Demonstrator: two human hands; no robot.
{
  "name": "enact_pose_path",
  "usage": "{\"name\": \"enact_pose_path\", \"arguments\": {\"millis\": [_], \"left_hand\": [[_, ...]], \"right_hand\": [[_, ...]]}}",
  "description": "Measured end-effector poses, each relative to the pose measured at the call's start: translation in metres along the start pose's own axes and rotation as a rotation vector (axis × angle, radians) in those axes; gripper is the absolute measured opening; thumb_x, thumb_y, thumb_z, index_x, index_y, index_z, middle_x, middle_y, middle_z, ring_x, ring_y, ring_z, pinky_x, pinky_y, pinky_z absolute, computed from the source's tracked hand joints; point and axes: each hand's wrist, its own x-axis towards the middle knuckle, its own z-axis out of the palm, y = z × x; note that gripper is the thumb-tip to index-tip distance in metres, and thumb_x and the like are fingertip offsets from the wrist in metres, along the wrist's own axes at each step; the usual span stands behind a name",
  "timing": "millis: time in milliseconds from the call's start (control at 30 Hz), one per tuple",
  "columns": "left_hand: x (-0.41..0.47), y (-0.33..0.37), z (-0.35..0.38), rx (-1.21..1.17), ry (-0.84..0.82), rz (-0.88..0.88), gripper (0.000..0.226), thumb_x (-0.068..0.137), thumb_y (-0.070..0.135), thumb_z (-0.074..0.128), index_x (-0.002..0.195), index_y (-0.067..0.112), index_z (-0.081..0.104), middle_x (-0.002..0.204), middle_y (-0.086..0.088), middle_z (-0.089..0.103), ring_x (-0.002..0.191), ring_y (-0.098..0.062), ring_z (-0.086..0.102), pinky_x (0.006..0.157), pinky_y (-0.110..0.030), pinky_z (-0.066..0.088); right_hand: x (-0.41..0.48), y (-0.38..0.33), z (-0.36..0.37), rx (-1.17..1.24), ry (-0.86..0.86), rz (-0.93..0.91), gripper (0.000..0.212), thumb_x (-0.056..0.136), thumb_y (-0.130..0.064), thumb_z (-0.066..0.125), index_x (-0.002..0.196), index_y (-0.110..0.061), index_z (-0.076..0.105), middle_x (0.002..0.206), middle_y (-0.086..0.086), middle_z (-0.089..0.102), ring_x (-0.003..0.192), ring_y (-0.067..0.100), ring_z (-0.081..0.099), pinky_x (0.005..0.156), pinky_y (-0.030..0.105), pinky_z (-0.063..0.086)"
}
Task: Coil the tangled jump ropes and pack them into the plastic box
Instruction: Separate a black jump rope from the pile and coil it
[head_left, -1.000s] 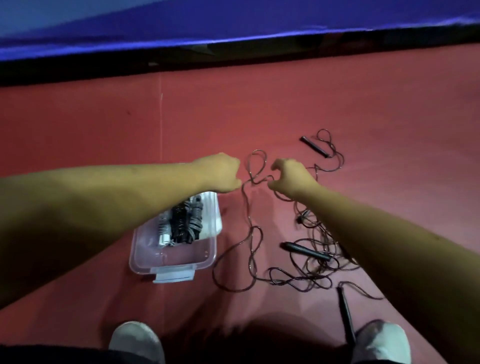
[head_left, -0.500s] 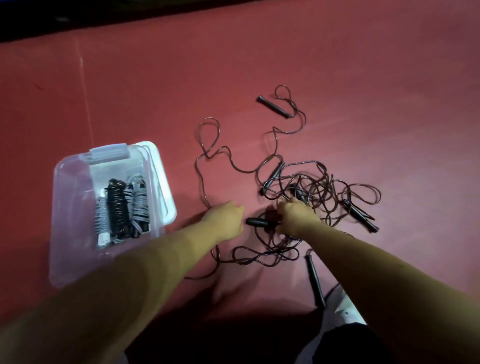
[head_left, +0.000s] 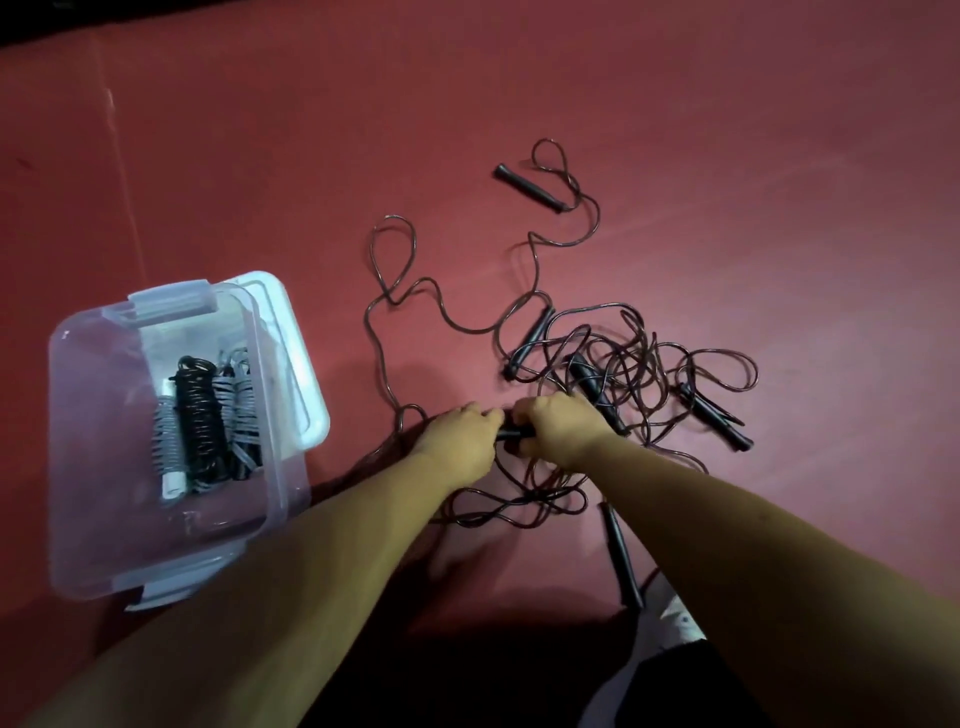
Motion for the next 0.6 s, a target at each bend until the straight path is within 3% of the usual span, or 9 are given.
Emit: {"name": "enact_pose_path", "arguments": {"millis": [67,133,333,433,600], "left_hand": [[-0.008,-0.008,-0.023,-0.012,-0.016,0.014,0.024,0.097,0.020,0.047,0.120,0.013,0.044,0.116,-0.015,0.057,0.102,-0.036,0.058,0.075,-0.042,0.044],[-0.021,-0.018,-0.056,0.001,0.000,0.037,0.019,0.099,0.023,0.047,0.115,0.014,0.043,0.113,-0.016,0.058,0.100,-0.036,0.057,0.074,-0.040,0.044],[-0.091,-0.035,-0.181,0.045,0.237,0.040,0.015,0.097,0.025,0.053,0.097,0.018,0.040,0.098,-0.012,0.059,0.082,-0.030,0.051,0.065,-0.035,0.037],[-0.139,-0.032,-0.234,-0.123,0.422,0.010,0.016,0.096,0.024,0.058,0.095,0.014,0.045,0.079,-0.006,0.054,0.073,-0.028,0.053,0.055,-0.033,0.032],[-0.209,-0.040,-0.295,-0.556,0.759,-0.056,0.021,0.089,0.020,0.067,0.081,0.017,0.048,0.064,-0.002,0.045,0.057,-0.018,0.040,0.056,-0.032,0.029]], "right_hand": [[-0.004,-0.006,-0.023,0.071,0.001,-0.007,0.032,0.083,-0.035,0.070,0.111,-0.021,0.064,0.106,0.007,0.069,0.101,0.029,0.064,0.084,0.033,0.046],[-0.013,-0.009,-0.050,0.091,0.001,-0.032,0.028,0.084,-0.031,0.069,0.108,-0.017,0.066,0.100,0.009,0.069,0.096,0.030,0.064,0.076,0.030,0.045],[-0.072,-0.012,-0.135,0.171,0.166,-0.008,0.013,0.092,-0.027,0.059,0.091,-0.017,0.066,0.084,0.006,0.064,0.080,0.027,0.058,0.070,0.026,0.038],[-0.105,-0.008,-0.172,0.285,0.227,-0.006,0.018,0.095,-0.026,0.058,0.089,-0.012,0.069,0.087,0.008,0.073,0.083,0.024,0.066,0.075,0.029,0.050],[-0.173,0.000,-0.228,0.425,0.463,-0.052,0.014,0.097,-0.022,0.060,0.089,-0.016,0.070,0.084,0.006,0.073,0.082,0.020,0.066,0.079,0.029,0.049]]}}
